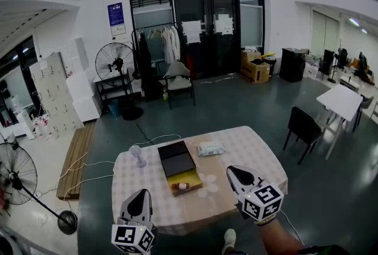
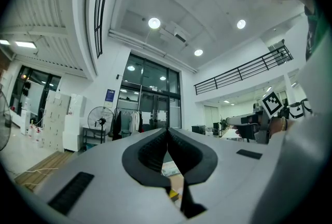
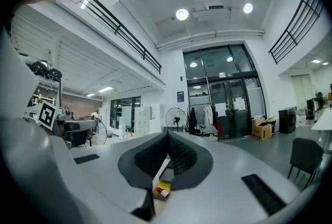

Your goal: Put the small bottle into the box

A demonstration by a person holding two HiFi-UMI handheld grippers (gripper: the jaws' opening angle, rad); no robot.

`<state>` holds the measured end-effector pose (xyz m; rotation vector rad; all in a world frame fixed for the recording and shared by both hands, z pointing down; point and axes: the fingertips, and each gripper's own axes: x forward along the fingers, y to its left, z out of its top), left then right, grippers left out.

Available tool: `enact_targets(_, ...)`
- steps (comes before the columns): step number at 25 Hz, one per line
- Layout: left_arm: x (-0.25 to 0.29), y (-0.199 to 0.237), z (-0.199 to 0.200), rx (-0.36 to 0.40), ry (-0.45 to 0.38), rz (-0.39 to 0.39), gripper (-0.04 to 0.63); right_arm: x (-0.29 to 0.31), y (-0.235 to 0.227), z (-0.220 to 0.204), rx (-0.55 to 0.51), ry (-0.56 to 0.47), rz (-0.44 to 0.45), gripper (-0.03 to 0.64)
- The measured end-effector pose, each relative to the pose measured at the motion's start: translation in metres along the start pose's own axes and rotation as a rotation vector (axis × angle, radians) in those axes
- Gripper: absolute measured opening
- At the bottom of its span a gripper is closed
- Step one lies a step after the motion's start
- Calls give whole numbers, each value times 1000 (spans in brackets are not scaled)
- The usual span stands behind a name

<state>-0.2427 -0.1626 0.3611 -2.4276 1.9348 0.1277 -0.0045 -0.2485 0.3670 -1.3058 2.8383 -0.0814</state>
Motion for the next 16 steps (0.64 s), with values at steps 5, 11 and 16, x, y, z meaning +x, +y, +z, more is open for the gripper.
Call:
enact_targets(5, 6, -2, 0, 1, 5, -7, 23, 0, -4, 4, -2, 4, -1, 6)
enact_targets(11, 11, -7, -4, 3, 6, -19, 23, -1, -8, 4, 1, 1, 0, 6)
enact_targets(16, 14, -7, -3, 5, 7, -25, 24, 1, -8, 5, 2, -6, -2, 6)
